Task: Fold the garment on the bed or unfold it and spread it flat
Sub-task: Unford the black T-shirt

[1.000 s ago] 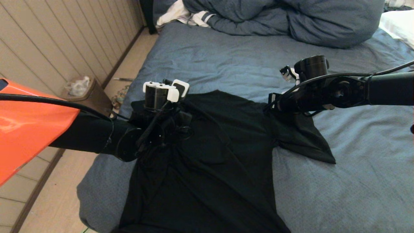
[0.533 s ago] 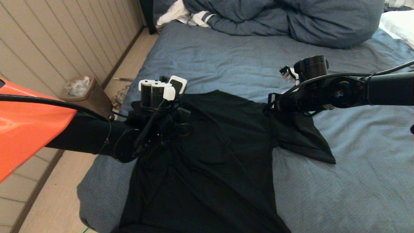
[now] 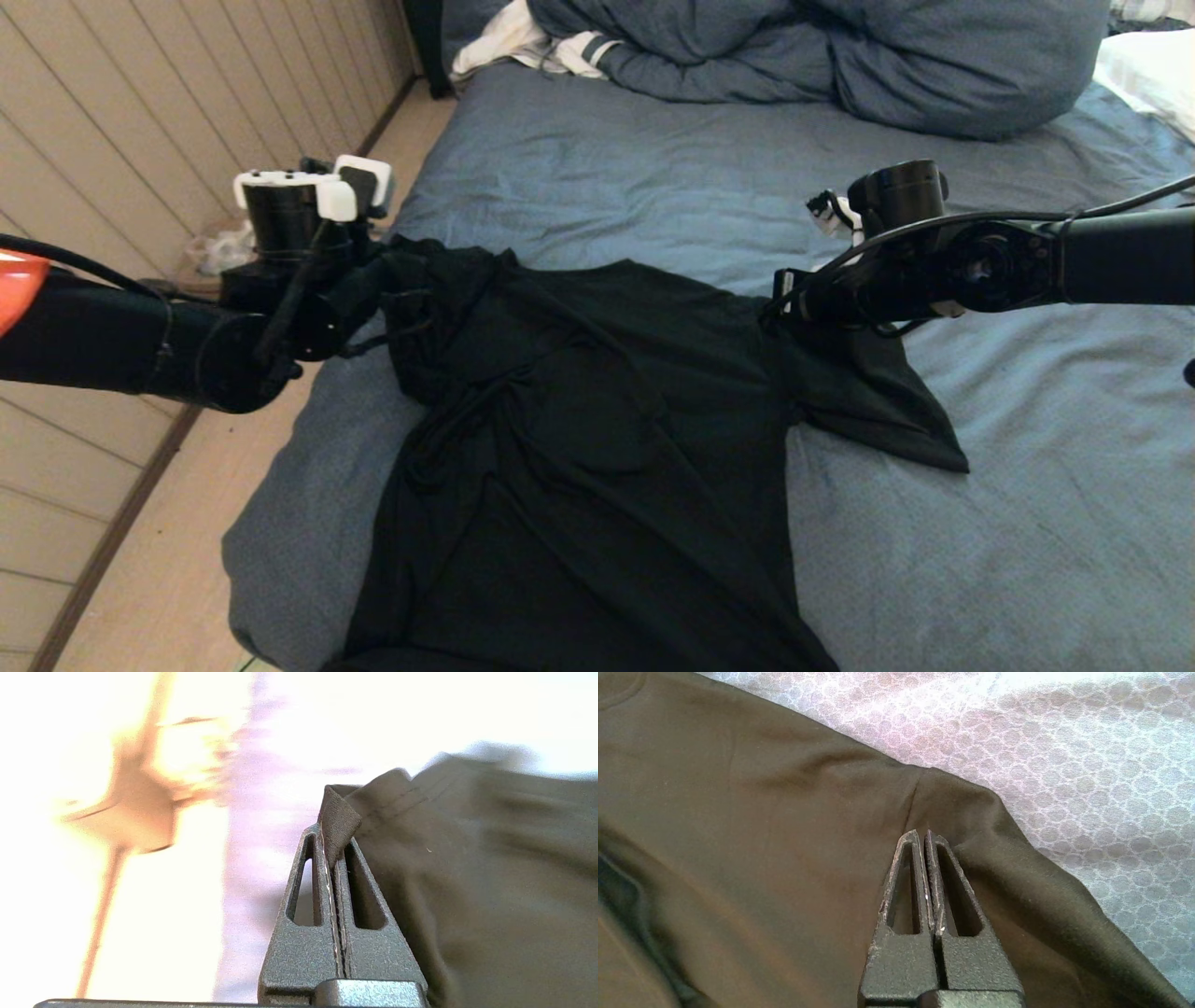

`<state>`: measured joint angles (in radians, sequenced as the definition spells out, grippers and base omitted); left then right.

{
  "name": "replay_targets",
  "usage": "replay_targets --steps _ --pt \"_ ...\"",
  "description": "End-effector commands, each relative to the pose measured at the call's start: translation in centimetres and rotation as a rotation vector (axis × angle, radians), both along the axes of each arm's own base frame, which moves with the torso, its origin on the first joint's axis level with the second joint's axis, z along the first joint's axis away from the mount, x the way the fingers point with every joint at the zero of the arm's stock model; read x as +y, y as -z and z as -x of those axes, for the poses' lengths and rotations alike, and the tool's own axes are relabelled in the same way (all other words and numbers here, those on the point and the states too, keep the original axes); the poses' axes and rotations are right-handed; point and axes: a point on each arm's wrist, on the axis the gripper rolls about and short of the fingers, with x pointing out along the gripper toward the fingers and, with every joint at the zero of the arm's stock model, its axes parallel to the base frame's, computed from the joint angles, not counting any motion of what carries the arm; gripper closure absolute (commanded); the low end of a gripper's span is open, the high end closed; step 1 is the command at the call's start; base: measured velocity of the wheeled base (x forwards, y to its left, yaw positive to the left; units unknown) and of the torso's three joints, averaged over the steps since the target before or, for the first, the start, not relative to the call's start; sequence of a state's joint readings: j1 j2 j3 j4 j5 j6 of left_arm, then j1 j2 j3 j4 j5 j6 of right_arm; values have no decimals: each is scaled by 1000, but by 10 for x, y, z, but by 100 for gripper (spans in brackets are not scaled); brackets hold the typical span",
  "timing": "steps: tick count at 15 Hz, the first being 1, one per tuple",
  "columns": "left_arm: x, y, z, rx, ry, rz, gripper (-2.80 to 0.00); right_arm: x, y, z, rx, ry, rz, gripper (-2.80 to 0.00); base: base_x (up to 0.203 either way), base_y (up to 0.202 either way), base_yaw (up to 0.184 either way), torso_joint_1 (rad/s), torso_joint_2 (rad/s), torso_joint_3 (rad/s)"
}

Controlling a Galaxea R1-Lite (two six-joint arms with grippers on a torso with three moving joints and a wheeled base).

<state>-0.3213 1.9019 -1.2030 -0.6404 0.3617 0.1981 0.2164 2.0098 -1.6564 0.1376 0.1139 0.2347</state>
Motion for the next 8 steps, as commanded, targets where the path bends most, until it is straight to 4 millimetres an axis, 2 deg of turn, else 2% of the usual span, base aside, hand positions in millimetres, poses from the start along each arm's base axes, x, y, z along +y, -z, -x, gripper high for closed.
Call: replay_targets --steps 1,3,5,8 --pt "50 -10 8 -25 -110 22 0 0 0 0 2 0 -2 0 0 0 0 0 0 0" --pt "83 -4 10 -37 -178 42 0 0 0 0 2 0 -2 0 0 0 0 0 0 0" --pt "106 -1 11 -54 -231 47 0 0 0 0 0 0 -2 0 0 0 0 0 0 0" --pt "126 15 16 -20 -252 56 0 1 1 0 3 -2 -1 0 0 0 0 0 0 0"
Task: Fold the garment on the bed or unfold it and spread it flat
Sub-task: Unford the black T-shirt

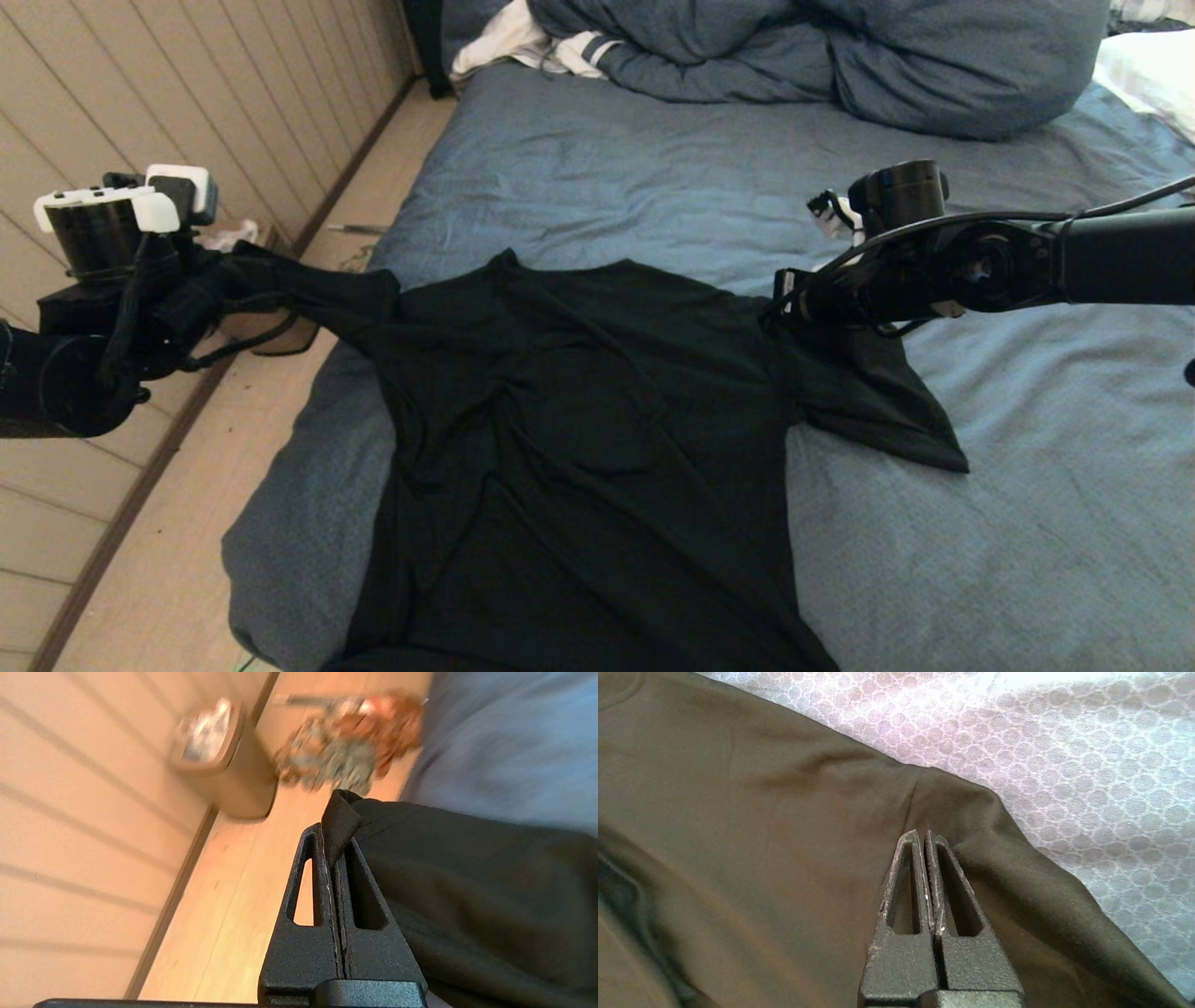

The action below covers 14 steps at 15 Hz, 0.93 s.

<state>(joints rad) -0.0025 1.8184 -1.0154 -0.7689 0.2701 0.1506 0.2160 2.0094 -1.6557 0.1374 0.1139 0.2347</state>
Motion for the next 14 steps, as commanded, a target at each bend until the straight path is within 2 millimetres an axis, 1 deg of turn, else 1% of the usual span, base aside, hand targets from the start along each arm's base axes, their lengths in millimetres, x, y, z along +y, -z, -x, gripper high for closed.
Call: replay_targets --steps 1,4,7,11,14 --pt "12 12 4 8 -28 13 0 1 1 0 3 -2 -1 0 0 0 0 0 0 0" --pt "27 19 6 12 -63 17 0 1 3 -1 8 -2 0 0 0 0 0 0 0 0" --pt "44 29 18 52 -71 27 0 1 5 -3 12 -2 1 0 0 0 0 0 0 0" --pt "50 45 31 67 -84 40 0 1 6 -3 15 -2 1 0 0 0 0 0 0 0" --pt "50 58 38 91 -86 43 0 2 6 -3 15 -2 1 0 0 0 0 0 0 0"
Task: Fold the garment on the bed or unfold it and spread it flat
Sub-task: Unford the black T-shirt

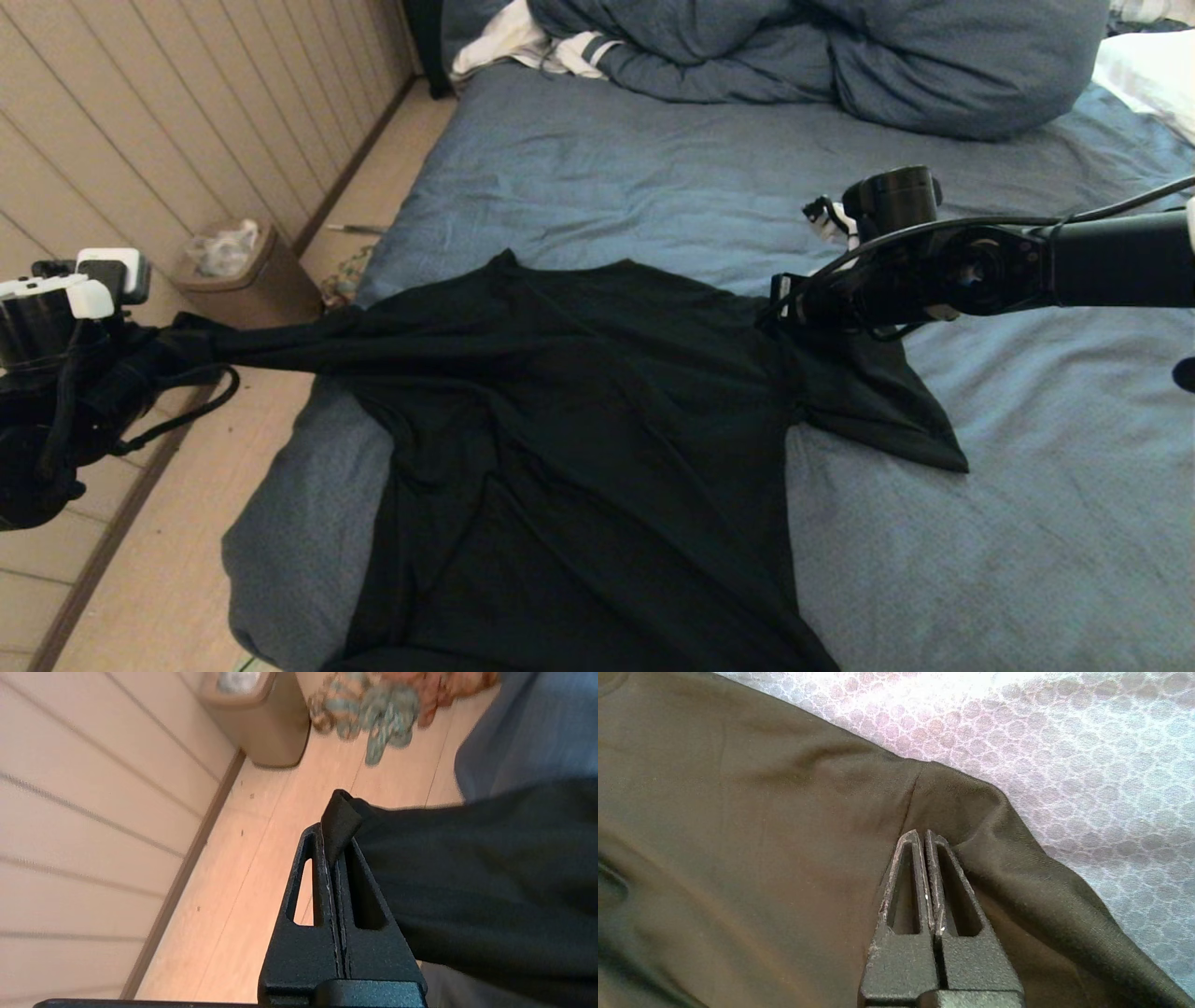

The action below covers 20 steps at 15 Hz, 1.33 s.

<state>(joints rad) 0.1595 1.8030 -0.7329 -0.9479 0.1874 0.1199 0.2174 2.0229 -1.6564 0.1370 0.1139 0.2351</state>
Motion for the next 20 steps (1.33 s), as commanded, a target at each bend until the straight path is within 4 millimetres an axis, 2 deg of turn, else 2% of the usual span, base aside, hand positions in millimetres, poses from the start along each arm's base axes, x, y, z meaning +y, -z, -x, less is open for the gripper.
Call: replay_targets --steps 1,5,8,11,12,17,20 --pt "3 9 4 11 -13 0 0 0 0 0 2 -1 -1 0 0 0 0 0 0 0" --pt "7 12 1 13 -8 7 0 0 -8 0 -21 5 -21 0 0 0 0 0 0 0" --pt "7 14 -2 13 -9 12 0 0 -32 -1 -87 25 -70 0 0 0 0 0 0 0" --pt "8 15 -5 11 -3 14 0 0 -54 9 -124 17 -83 0 0 0 0 0 0 0" --pt "7 15 -6 10 -2 19 0 8 -55 9 -116 -3 -87 0 0 0 0 0 0 0" --pt "11 15 -10 -6 -11 40 0 102 -34 8 -68 -232 -134 0 0 0 0 0 0 0" --pt "16 12 -13 -29 -30 64 0 124 1 -4 2 -267 -120 0 0 0 0 0 0 0"
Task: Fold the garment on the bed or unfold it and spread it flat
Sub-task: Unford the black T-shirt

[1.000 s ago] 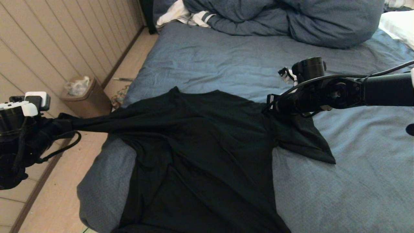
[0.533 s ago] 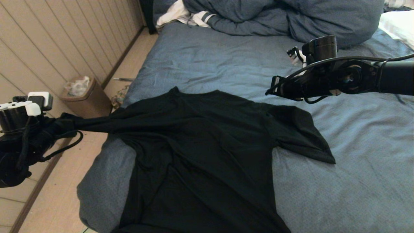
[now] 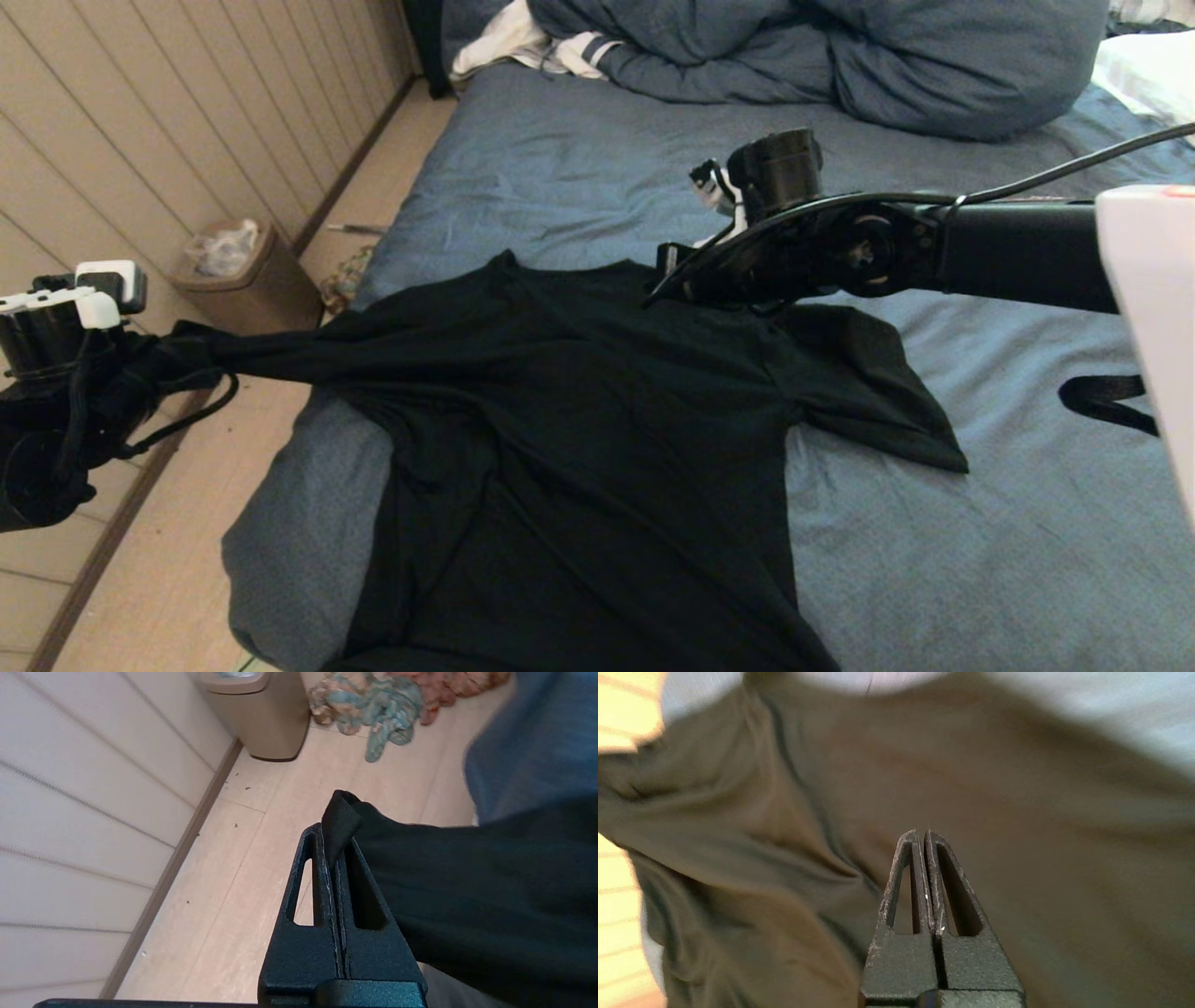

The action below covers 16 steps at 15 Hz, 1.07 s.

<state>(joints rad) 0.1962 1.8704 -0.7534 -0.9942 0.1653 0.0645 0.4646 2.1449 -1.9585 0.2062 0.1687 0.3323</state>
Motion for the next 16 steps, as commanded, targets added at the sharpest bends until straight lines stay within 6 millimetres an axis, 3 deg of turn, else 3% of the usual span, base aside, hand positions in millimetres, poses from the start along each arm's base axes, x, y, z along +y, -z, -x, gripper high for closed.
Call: replay_targets --steps 1,4,7,9,10,11,13,16 --pt "4 2 1 -16 -22 30 0 16 38 -16 67 -15 32 0 0 0 0 0 0 0" --pt "5 18 15 8 -47 66 0 17 62 -28 107 -1 52 0 0 0 0 0 0 0" --pt "4 49 31 37 -50 82 0 16 72 -31 132 3 64 0 0 0 0 0 0 0" --pt "5 63 29 14 -55 70 0 15 73 -32 137 9 65 0 0 0 0 0 0 0" --pt "5 67 27 5 -58 61 -85 14 73 -32 137 14 65 0 0 0 0 0 0 0" --pt "5 67 27 4 -54 57 -280 14 73 -32 137 16 66 0 0 0 0 0 0 0" --pt "6 65 25 -5 -51 56 -280 14 73 -32 136 15 67 0 0 0 0 0 0 0" --pt "14 46 25 -73 -74 41 -280 9 71 -34 133 27 64 0 0 0 0 0 0 0"
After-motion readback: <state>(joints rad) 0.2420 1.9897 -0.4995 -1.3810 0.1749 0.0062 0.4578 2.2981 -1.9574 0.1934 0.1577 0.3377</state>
